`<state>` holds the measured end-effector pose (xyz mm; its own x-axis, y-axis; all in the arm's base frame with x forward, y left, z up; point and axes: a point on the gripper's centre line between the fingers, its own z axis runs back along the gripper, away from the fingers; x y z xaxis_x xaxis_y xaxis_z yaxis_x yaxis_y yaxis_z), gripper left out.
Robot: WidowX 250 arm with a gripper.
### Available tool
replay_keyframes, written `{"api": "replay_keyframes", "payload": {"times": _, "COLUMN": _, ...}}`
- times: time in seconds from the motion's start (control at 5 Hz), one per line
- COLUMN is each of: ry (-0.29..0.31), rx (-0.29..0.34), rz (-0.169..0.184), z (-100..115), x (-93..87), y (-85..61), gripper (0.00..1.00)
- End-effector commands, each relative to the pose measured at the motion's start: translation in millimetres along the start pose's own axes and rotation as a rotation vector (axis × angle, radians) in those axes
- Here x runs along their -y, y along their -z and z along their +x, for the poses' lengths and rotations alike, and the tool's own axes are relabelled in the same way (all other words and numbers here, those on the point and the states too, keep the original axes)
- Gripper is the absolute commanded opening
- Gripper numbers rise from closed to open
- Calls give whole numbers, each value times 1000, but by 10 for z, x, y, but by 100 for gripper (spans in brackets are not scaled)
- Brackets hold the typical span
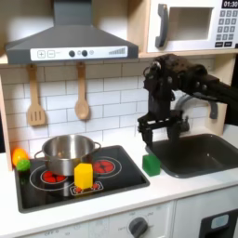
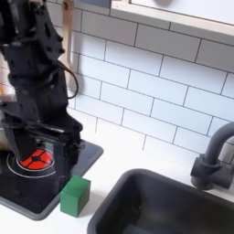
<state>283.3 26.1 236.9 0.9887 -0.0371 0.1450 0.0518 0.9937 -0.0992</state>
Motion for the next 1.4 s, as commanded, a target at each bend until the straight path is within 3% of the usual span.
{"api": "replay_keyframes", "payload": {"times": 0.0, "ry": -31, "rx": -10, "rz": 15, "z": 167, "x": -6, "y": 61, "gripper": 100}}
{"api": "replay_keyframes", "payload": {"times": 0.2, "ry": -46, "rx": -15, "rz": 57, "z": 202, "x": 1, "y": 71, "gripper": 100}}
{"api": "replay_keyframes", "payload": {"times": 0.6, "ry": -37, "rx": -7, "rz": 39, "z": 221, "x": 89, "y": 15, "gripper": 100}}
{"api": "replay_keyframes", "payload": {"times": 1.2, "ry": -49, "rx": -9, "rz": 52, "z": 233, "x": 41, "y": 26, "gripper": 100}}
